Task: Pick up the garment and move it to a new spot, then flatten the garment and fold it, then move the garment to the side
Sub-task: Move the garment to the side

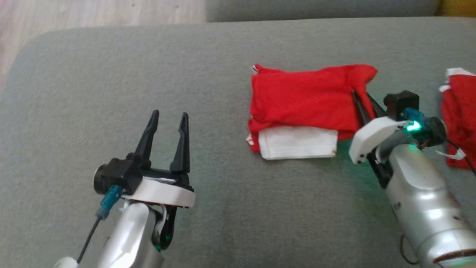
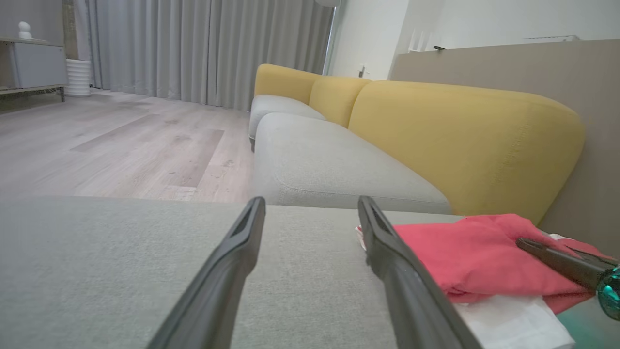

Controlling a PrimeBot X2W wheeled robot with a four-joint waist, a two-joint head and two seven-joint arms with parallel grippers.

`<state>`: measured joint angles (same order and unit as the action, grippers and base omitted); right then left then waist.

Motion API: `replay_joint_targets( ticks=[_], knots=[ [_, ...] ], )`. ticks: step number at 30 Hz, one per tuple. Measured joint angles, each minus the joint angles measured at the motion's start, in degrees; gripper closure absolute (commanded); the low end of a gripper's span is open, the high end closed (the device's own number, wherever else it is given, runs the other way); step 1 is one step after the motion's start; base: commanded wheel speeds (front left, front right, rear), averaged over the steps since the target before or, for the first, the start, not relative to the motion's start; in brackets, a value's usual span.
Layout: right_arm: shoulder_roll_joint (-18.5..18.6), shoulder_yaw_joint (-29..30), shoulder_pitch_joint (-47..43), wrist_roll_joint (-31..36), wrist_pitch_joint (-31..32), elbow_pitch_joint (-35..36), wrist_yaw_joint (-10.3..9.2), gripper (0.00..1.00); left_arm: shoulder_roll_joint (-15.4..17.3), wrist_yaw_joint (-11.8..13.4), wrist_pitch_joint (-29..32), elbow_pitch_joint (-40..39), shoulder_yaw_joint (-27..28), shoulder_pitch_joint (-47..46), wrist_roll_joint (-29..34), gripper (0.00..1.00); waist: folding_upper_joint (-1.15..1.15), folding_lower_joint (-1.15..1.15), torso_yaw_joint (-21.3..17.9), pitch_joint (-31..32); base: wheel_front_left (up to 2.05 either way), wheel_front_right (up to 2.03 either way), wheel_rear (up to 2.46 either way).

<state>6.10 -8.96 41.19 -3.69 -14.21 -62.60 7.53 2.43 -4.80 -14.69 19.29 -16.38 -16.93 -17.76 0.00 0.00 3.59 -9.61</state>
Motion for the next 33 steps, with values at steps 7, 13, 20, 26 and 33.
replay_joint_targets(
  ticks=[7,13,20,26,33],
  knots=[
    [4.9,-5.8,-2.0,4.3,1.3,5.7,0.00,1.00,0.0,0.7,0.0,-1.1,-2.5,1.2,-0.6,0.00,0.00,0.00,-5.3,1.5,0.00,0.00,0.00],
    [13.6,-9.7,-1.9,3.3,5.9,14.9,0.00,1.00,0.0,1.3,0.0,-2.8,-4.2,0.4,-1.0,0.00,0.00,0.00,-10.0,0.1,0.00,0.00,0.00],
    [23.8,-10.1,-1.7,0.6,12.0,26.7,0.00,1.00,0.0,1.3,0.0,-4.4,-4.1,-3.5,-1.3,0.00,0.00,0.00,-13.2,-4.9,0.00,0.00,0.00],
    [30.4,-4.5,-1.9,0.0,16.2,32.5,0.00,1.00,0.0,0.8,0.0,-4.6,-3.8,-6.5,-0.8,0.00,0.00,0.01,-14.7,-9.9,0.00,0.00,0.00],
    [33.2,3.3,-3.9,0.3,17.8,33.7,0.00,1.00,0.0,0.2,0.0,-4.4,-3.1,-7.5,-0.7,0.00,0.00,0.02,-14.8,-13.2,0.00,0.00,0.00]
  ],
)
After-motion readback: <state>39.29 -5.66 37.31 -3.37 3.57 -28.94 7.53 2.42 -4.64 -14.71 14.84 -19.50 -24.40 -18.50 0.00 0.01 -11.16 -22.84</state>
